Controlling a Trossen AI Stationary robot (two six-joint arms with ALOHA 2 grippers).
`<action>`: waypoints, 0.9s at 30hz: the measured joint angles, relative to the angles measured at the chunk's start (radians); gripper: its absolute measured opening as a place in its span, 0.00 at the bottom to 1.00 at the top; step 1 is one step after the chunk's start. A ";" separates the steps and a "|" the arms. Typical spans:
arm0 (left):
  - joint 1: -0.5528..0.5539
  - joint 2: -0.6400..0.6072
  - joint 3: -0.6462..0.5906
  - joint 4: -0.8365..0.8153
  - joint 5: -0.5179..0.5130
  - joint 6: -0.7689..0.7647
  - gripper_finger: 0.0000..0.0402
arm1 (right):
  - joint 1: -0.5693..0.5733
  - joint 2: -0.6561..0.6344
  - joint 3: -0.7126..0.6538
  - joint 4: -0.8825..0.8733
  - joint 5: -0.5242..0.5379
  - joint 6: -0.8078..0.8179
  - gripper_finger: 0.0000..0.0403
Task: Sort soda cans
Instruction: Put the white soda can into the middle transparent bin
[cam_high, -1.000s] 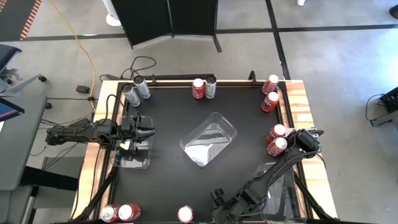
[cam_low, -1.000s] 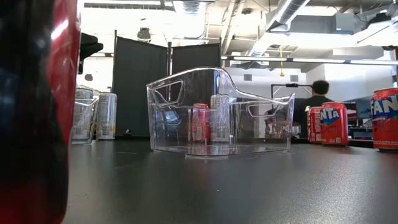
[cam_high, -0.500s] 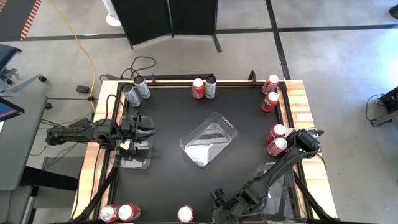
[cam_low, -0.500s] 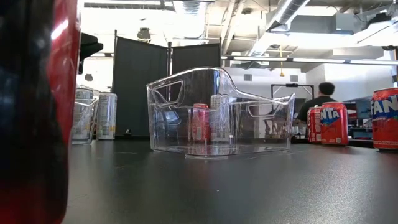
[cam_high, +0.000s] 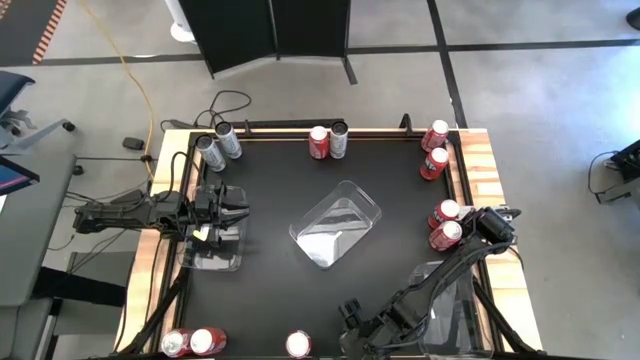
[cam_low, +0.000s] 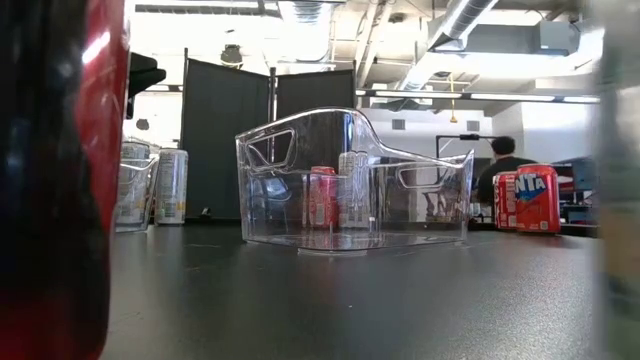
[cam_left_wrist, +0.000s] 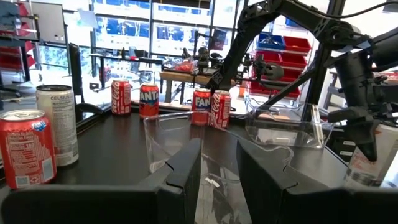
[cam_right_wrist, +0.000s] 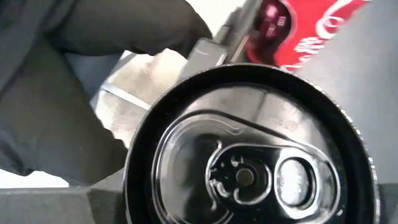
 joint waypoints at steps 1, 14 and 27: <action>0.000 0.000 0.000 0.000 0.000 0.000 0.25 | 0.000 0.000 0.006 -0.009 0.004 0.000 0.62; 0.000 0.000 0.000 -0.002 0.000 0.000 0.25 | -0.010 -0.003 0.088 -0.119 0.074 -0.038 0.62; 0.000 0.000 0.000 -0.002 0.000 0.000 0.25 | -0.073 -0.005 0.287 -0.325 0.180 -0.112 0.62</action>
